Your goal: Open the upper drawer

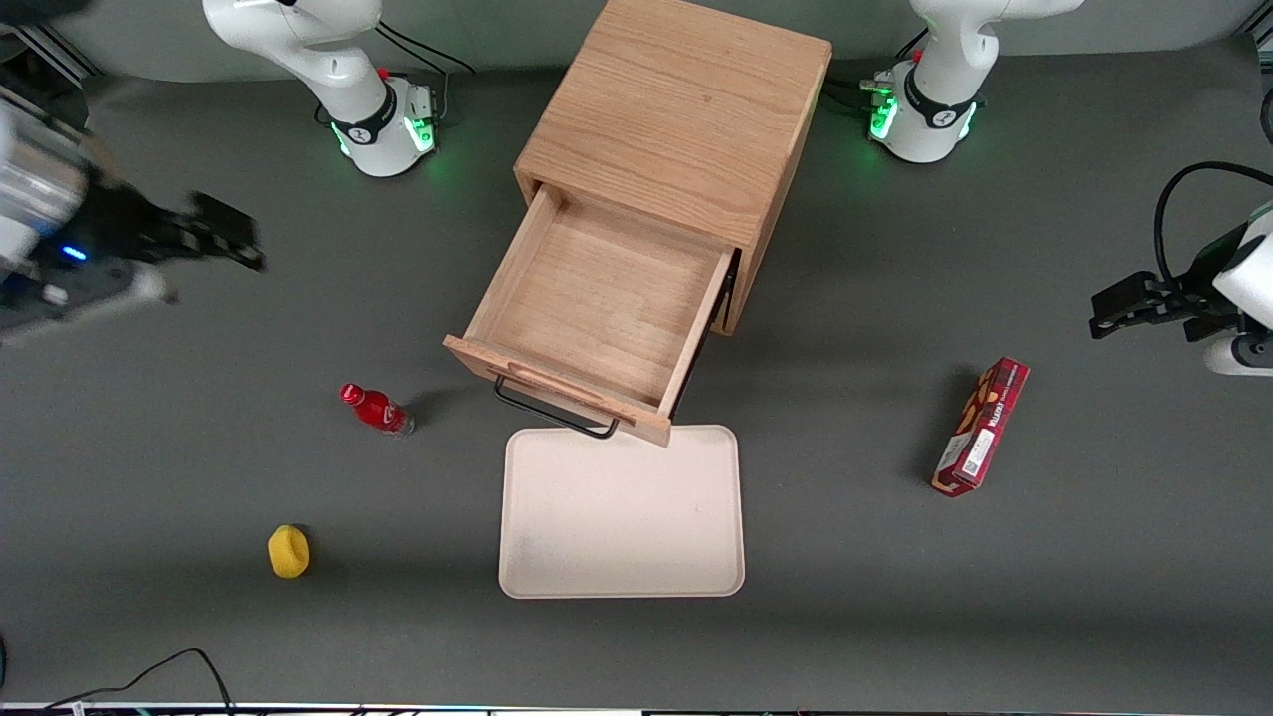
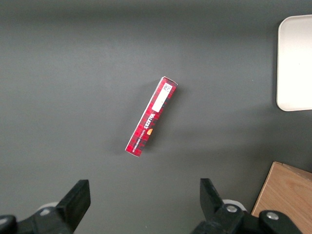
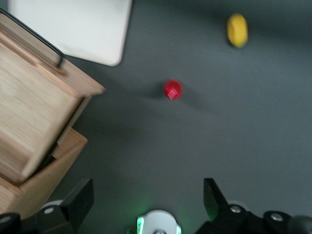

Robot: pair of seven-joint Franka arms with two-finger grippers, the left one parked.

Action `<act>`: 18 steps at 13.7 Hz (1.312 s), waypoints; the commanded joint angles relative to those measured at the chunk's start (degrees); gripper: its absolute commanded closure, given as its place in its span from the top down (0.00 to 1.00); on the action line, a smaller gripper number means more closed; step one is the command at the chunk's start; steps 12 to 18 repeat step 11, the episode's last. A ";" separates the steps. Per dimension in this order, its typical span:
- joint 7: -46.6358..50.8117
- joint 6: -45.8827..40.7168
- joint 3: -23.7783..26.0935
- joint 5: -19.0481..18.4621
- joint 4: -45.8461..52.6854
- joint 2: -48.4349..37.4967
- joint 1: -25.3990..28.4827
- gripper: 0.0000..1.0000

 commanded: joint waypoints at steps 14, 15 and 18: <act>17.00 21.12 -2.74 -2.56 -40.47 -23.75 0.06 1.00; 17.00 21.12 -2.74 -2.56 -40.47 -23.75 0.06 1.00; 17.00 21.12 -2.74 -2.56 -40.47 -23.75 0.06 1.00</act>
